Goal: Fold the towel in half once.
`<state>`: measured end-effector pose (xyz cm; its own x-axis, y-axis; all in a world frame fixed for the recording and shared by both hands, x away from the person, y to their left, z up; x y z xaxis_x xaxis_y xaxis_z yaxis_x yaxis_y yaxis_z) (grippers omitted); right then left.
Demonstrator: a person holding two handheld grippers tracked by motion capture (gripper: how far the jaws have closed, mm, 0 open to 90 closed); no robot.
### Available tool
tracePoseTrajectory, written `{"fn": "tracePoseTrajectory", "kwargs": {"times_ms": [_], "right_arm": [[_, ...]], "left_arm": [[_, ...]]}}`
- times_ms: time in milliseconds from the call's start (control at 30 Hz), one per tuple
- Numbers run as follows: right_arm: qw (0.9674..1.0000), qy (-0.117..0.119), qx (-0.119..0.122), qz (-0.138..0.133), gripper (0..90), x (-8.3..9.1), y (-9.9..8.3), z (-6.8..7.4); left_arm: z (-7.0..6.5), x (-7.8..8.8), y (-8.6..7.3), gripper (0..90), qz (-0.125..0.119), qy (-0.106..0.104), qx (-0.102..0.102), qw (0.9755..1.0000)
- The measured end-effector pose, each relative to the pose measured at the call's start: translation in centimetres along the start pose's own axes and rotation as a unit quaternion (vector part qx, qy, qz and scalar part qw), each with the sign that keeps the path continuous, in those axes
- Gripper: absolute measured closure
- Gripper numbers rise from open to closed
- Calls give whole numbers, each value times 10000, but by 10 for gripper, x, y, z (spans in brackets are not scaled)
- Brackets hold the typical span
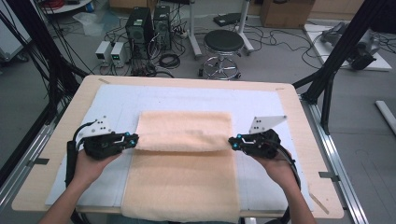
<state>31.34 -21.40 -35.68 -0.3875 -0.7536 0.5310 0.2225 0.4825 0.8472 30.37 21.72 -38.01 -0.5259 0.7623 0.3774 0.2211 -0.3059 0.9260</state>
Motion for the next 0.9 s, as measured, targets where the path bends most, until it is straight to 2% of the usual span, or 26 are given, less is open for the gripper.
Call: {"fn": "tracePoseTrajectory", "kwargs": {"times_ms": [100,267,367,433,500,600,700,767,900], "right_arm": [[9998,97,159,-21,857,11,-4,21],[9978,635,135,-166,854,27,-13,52],[9960,843,209,-201,825,33,-17,67],[9951,933,208,-235,752,34,-18,71],[9950,967,154,-181,669,31,-18,68],[9956,928,85,-112,616,21,-17,59],[9981,611,47,115,563,6,-18,42],[9991,399,-6,174,547,-3,-18,30],[9995,121,-190,209,511,-22,-19,2]], "left_arm": [[-22,15,-6,829,-135,-104,-87,9998],[-49,41,-22,829,-230,-264,-60,9994],[-64,49,-33,822,-173,-500,-55,9986],[-70,50,-39,771,-114,-703,7,9975],[-71,50,-40,698,-95,-724,-56,9973],[-62,47,-38,648,-85,-572,-42,9983],[-47,39,-36,611,-64,-377,19,9993],[-34,31,-35,597,-14,-200,90,9998],[-8,12,-33,558,119,88,218,9997]]}}
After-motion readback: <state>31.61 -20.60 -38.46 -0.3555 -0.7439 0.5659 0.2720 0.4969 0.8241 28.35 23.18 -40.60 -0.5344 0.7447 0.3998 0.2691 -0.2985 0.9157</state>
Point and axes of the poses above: each handheld gripper's, and its own axes: x roughly backward along the jaws, y roughly out of its top, z roughly to its left, the point moved 3 cm from there along -x, roughly forward along the jaws, and after that the axes turned 4 degrees about -z, right-handed, at the moved point
